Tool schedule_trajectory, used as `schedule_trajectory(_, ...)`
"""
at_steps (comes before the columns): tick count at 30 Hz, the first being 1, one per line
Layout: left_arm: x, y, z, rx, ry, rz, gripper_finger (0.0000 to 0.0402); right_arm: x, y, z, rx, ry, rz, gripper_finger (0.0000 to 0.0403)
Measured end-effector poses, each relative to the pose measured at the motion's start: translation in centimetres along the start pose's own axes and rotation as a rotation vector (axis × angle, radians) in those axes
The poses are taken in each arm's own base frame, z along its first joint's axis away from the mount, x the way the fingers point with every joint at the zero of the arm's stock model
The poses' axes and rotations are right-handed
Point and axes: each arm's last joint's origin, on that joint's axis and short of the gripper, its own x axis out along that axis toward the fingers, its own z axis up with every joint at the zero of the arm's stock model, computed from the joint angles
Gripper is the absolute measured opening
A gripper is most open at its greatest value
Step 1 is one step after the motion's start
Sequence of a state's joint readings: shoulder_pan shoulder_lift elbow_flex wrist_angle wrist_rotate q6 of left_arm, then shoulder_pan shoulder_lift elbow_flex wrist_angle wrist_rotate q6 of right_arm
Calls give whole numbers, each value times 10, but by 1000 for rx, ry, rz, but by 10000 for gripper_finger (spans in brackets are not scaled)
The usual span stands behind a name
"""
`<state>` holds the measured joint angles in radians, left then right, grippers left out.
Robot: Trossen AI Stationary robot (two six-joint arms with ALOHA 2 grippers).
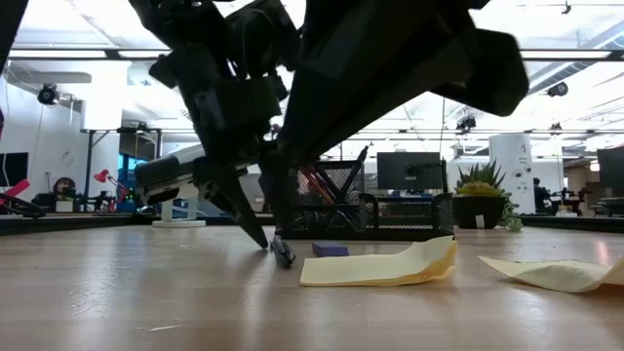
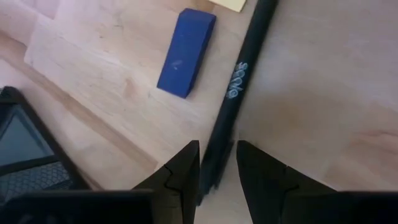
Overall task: Pick and place office supplies into organizer
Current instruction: Put the black pen into the black desk organizer
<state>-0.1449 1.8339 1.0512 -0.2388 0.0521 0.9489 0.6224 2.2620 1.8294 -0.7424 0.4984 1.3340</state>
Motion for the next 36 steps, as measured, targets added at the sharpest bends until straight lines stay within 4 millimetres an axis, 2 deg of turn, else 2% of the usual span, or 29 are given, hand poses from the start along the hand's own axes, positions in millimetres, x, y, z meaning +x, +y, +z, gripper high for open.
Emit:
schedule_trajectory(9, 13, -5, -4, -36, 23, -79, 86, 3, -1, 5, 14, -5, -7, 18)
schedule_trajectory(17, 11, -10, -6, -78, 36, -154, 14, 3, -2, 5, 13, -1, -11, 18)
schedule_trajectory(22, 9, -13, -7, -160, 64, -180, 1, 2, -2, 5, 21, -1, -10, 18)
schedule_trajectory(26, -7, -15, -6, -215, 109, -177, 1, 2, -2, 4, 20, -6, -13, 18)
schedule_trajectory(29, -25, -16, -3, -204, 148, -148, 1, -3, -2, 2, 22, -83, -28, 18)
schedule_trajectory(31, -41, -16, -3, -197, 198, -138, 1, -11, -2, 0, 44, -146, -44, 18)
schedule_trajectory(36, -90, 1, 9, -177, 255, 10, 1, -37, -11, -8, 109, -291, -116, 18)
